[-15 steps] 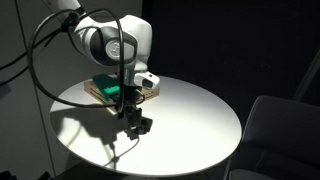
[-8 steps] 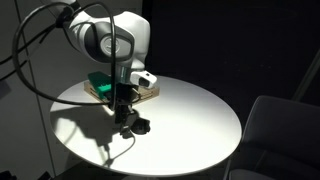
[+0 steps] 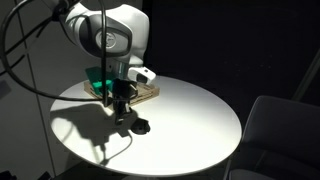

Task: Push the black object on the table to the left then take the frame off the tray and put it on the table

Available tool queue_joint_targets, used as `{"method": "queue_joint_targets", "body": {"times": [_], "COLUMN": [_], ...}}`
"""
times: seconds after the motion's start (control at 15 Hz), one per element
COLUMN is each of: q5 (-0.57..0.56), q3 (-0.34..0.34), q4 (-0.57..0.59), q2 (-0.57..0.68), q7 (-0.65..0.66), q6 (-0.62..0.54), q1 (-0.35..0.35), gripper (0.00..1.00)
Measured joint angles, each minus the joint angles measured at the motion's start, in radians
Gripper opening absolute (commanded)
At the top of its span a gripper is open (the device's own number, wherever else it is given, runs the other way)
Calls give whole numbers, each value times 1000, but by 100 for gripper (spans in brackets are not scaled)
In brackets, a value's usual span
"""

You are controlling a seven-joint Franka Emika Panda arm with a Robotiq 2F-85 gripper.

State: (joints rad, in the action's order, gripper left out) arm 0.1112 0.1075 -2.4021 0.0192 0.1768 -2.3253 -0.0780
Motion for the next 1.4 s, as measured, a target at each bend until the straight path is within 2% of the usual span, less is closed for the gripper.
{"method": "queue_joint_targets", "body": {"times": [0.6,1.4], "q5": [7,6], "q3": [4,17], "q4": [5,52], "q2": [0,33], "q7": [75,110], "q6": [19,20], "q1": [-6,-28], "gripper": [3,2]}}
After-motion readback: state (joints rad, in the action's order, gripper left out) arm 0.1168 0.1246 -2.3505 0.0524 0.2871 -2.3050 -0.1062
